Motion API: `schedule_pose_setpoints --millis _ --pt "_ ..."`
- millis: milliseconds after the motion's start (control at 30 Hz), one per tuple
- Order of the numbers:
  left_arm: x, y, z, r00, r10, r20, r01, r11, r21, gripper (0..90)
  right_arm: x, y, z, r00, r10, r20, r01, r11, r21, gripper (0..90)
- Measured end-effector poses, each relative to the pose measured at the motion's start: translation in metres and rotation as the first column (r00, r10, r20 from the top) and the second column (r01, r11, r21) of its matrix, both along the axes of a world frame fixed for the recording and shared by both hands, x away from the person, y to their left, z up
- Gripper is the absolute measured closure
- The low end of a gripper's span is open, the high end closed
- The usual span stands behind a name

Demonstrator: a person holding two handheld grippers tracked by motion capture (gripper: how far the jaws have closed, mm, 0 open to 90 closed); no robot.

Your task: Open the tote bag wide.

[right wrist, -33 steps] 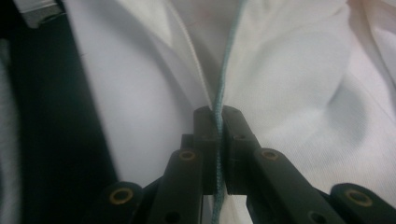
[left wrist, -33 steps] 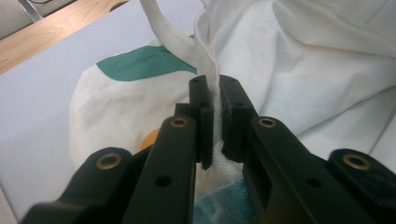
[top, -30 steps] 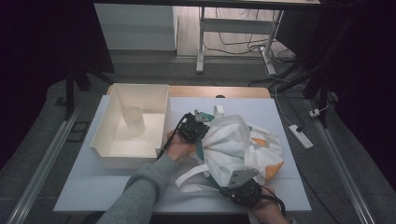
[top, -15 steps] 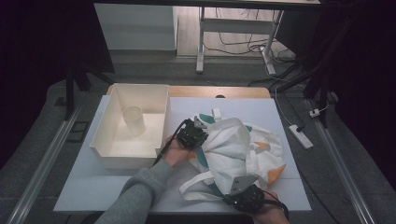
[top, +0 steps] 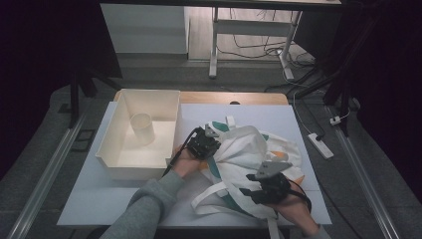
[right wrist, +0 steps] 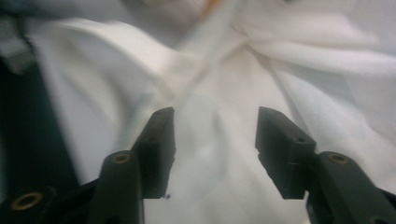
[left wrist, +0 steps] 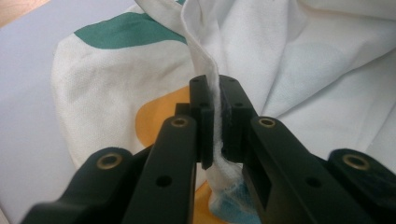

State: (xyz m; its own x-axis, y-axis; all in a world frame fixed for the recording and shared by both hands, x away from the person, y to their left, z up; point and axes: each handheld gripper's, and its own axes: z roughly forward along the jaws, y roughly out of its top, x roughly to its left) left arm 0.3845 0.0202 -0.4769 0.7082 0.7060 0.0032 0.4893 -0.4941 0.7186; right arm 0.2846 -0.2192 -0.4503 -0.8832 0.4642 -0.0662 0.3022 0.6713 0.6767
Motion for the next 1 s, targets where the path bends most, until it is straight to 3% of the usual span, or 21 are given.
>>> schedule_pose_setpoints --millis 100,200,367,467,533,567,700,800,1000 --pt "0.0 0.001 -0.001 1.0 -0.001 0.001 0.001 1.0 -0.004 84.8 0.024 0.014 -0.018 0.9987 0.0 -0.052 -0.003 0.998 -0.067 45.7" --pt "0.001 0.001 -0.002 1.0 -0.001 0.001 0.001 0.9999 -0.01 84.8 0.034 0.025 -0.032 0.9963 0.0 -0.086 -0.011 0.992 -0.127 46.5" --pt "0.001 0.002 -0.002 1.0 -0.004 0.004 0.004 1.0 -0.007 84.8 0.04 0.024 -0.044 0.9962 -0.022 -0.084 0.001 0.971 -0.238 53.1" --pt "0.001 0.002 -0.002 1.0 -0.001 0.003 0.001 1.0 -0.008 84.8 0.043 0.019 -0.052 0.9902 -0.021 -0.138 -0.013 0.972 -0.236 65.5" --pt "0.001 0.002 -0.001 1.0 0.001 0.006 -0.001 1.0 -0.008 84.8 0.041 0.016 -0.052 0.9903 -0.019 -0.138 -0.011 0.977 -0.215 83.6" --pt "0.001 0.002 -0.001 1.0 0.002 0.009 -0.002 1.0 -0.009 84.8 0.041 0.016 -0.051 0.9906 -0.021 -0.135 -0.009 0.975 -0.221 87.4" --pt "0.0 0.002 0.0 1.0 -0.005 0.004 0.006 0.9997 -0.023 84.8 0.038 0.011 -0.046 0.9912 -0.011 -0.132 -0.016 0.98 -0.2 88.9" --pt "-0.002 0.003 0.002 0.9999 -0.009 0.005 0.009 0.9992 -0.038 84.8 0.032 0.003 -0.035 0.9899 0.014 -0.141 -0.036 0.987 -0.157 89.1" --pt "-0.009 0.002 0.006 0.9989 -0.048 0.0 0.048 0.9977 -0.048 85.0 0.002 -0.007 -0.01 0.9834 0.105 -0.148 -0.123 0.986 -0.115 89.3"
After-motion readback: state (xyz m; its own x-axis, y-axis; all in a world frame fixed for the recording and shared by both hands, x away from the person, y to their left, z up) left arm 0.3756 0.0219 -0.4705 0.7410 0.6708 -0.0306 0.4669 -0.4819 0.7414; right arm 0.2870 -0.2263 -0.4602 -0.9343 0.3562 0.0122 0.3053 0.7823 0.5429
